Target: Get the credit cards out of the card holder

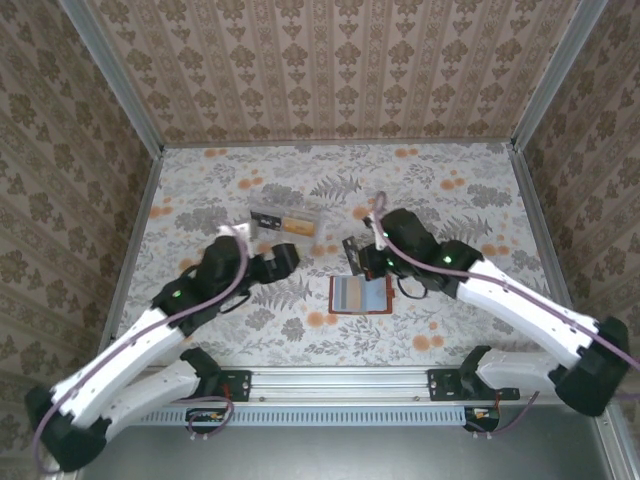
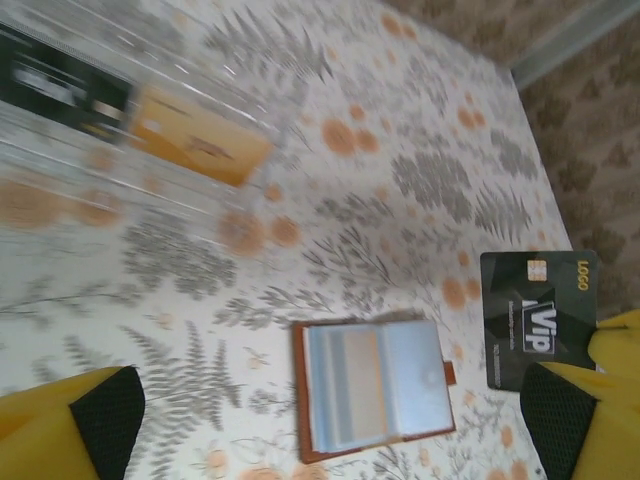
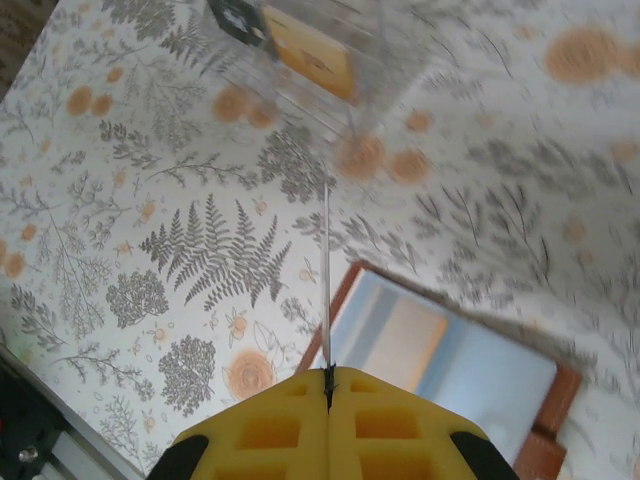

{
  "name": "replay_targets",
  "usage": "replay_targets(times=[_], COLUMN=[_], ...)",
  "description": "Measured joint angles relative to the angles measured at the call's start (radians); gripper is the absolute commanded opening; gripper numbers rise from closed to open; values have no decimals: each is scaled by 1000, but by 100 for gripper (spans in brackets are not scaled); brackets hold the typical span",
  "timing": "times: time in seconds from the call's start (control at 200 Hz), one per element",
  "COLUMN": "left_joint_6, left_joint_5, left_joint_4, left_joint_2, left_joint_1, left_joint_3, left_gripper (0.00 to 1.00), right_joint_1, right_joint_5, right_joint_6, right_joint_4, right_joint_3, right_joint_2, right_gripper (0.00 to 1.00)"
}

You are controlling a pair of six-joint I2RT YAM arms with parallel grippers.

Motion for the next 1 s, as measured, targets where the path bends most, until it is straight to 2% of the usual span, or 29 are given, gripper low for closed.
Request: replay_targets(times=[0.165, 0.325, 0.68, 1.0], left_joint_6=[15, 19, 26, 26], left_joint_5=[-67, -108, -154, -177], left_joint_4=[-193, -340, -529, -604], left_joint_2=[-276, -427, -470, -484], left_joint_1=[73, 93, 93, 93], left_joint_3=[-13, -14, 5, 50], left_gripper=[100, 100, 100, 100], right_joint_1=[68, 104, 122, 124], right_joint_5=[19, 30, 45, 77], right_joint_6=[-178, -346, -646, -863], right_joint_4=[-49, -106, -211, -227], right_joint_3=[294, 589, 1145, 1255], right_joint_2=[272, 533, 959, 1093], right_gripper=[0, 0, 0, 0])
